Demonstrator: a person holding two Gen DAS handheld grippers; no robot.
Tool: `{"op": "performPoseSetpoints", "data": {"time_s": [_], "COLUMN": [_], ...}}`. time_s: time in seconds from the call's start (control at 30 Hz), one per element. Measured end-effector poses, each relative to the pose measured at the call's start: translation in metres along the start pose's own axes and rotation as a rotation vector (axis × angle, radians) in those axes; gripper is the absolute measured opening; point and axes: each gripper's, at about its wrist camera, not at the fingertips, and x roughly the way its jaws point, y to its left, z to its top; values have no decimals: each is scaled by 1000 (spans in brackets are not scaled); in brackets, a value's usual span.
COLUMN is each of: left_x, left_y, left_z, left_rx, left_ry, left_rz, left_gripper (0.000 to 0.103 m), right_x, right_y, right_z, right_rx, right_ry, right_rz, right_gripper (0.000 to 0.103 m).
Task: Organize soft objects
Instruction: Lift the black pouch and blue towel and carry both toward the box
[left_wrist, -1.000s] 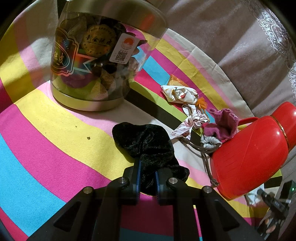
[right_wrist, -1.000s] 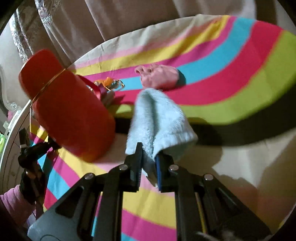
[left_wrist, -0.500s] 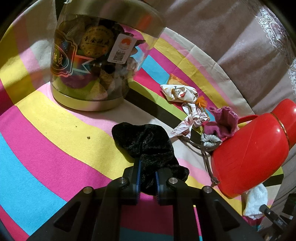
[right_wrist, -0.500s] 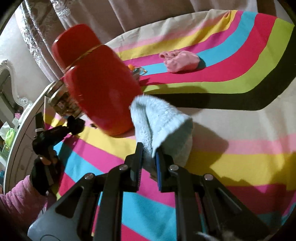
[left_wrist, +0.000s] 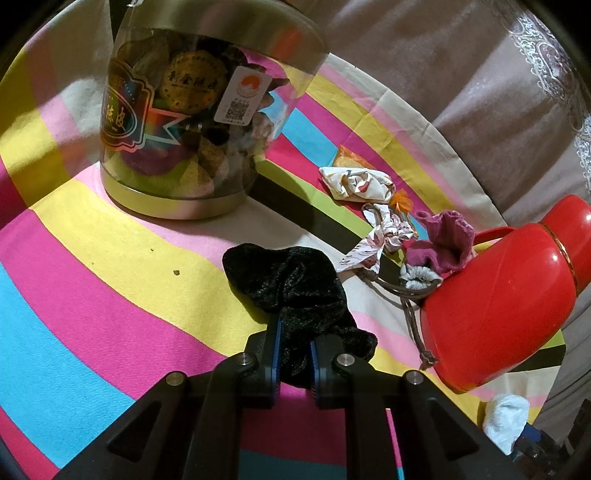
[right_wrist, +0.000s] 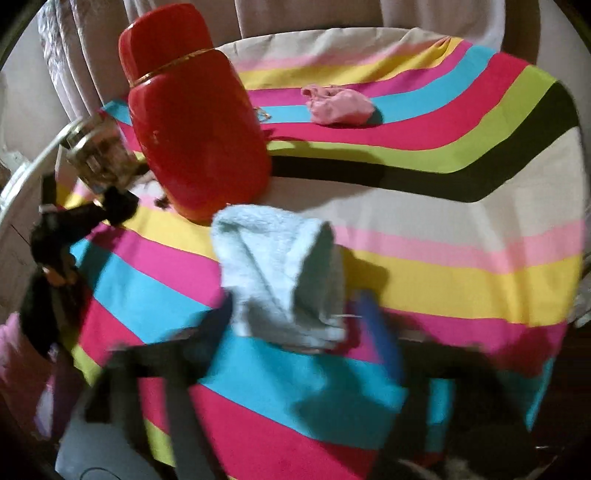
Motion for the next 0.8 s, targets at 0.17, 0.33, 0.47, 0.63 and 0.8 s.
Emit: {"op": "performPoseSetpoints", "data": {"time_s": [0.17, 0.33, 0.47, 0.63, 0.8], "left_x": [0, 0, 0, 0, 0], "left_y": [-1, -1, -2, -1, -1], "left_z": [-1, 0, 0, 0, 0], "left_rx": [-3, -4, -4, -4, -1], "left_ry": [-1, -1, -3, -2, -2], "left_rz": [-2, -2, 0, 0, 3], "left_gripper": [14, 15, 15, 15, 15], "right_x": [33, 68, 64, 38, 14], "right_y": [0, 15, 33, 44, 53], "right_z": [9, 15, 11, 1, -4], "right_rx": [-11, -75, -160, -134, -119], "right_ry": [60, 88, 38, -11, -53], "right_rz": [-11, -31, -66, -31, 4], "right_gripper": [85, 88, 54, 25, 25]}}
